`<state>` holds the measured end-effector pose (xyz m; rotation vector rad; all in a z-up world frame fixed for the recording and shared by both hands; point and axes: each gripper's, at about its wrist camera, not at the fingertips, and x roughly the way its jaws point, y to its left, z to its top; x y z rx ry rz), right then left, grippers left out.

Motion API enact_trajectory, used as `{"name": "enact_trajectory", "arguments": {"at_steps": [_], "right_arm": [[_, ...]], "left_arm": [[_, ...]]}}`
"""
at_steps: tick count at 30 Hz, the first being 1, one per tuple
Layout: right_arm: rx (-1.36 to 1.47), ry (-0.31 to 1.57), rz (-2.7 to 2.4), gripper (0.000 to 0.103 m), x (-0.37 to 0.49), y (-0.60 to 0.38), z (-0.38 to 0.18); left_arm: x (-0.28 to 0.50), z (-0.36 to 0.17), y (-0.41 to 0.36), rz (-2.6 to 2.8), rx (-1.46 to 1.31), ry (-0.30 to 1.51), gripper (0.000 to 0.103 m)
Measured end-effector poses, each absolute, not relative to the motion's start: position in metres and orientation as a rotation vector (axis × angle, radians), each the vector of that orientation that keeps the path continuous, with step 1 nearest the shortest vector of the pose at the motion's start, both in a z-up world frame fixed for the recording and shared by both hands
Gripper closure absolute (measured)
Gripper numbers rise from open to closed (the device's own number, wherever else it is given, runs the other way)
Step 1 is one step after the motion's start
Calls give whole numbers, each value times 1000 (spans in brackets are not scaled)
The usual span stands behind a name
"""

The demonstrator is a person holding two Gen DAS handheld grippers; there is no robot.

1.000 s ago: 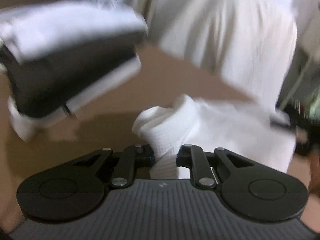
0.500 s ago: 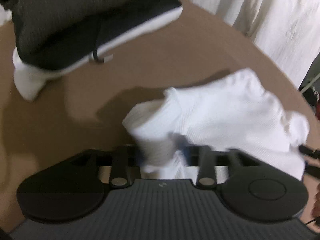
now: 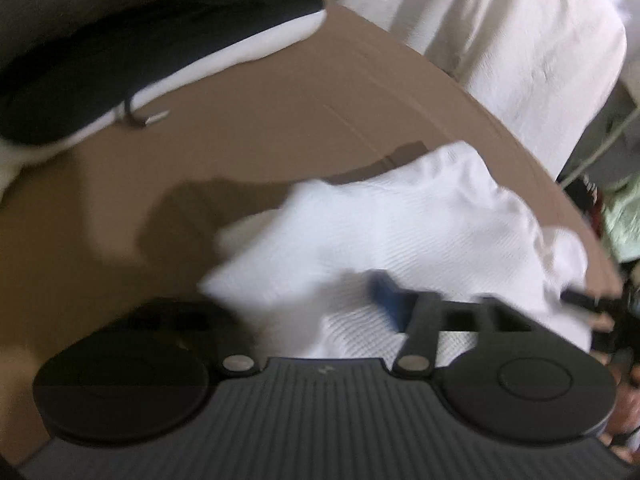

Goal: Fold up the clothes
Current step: 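Grasp the folded white garment with both grippers and lift it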

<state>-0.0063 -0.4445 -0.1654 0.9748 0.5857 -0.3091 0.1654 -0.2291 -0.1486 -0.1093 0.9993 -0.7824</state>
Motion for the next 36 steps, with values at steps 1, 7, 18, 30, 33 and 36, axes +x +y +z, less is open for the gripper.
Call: {"name": "enact_trajectory", "arguments": {"at_steps": [1,7,18,30,33,36], "right_arm": [[943,596,-321,63,1,-445,-163],[605,565,-418,79,10,-399,-101],[169,552,-386,81,12,-323,10],[-218,582,-255,82,27,-251,134],[-337,645,-192,82,46,-232,172],[-362,655,-149,82,60,-224,195]], "left_arm": [[162,-144,-229,-794,-113,990,84],[128,-97,-232,-841,-70,835,86],[85,-50,-217,-841,-36,660,88],[64,13,-144,-774,-197,468,88],[63,29,-119,-747,-247,392,88],[65,46,-98,-750,-253,318,88]]}}
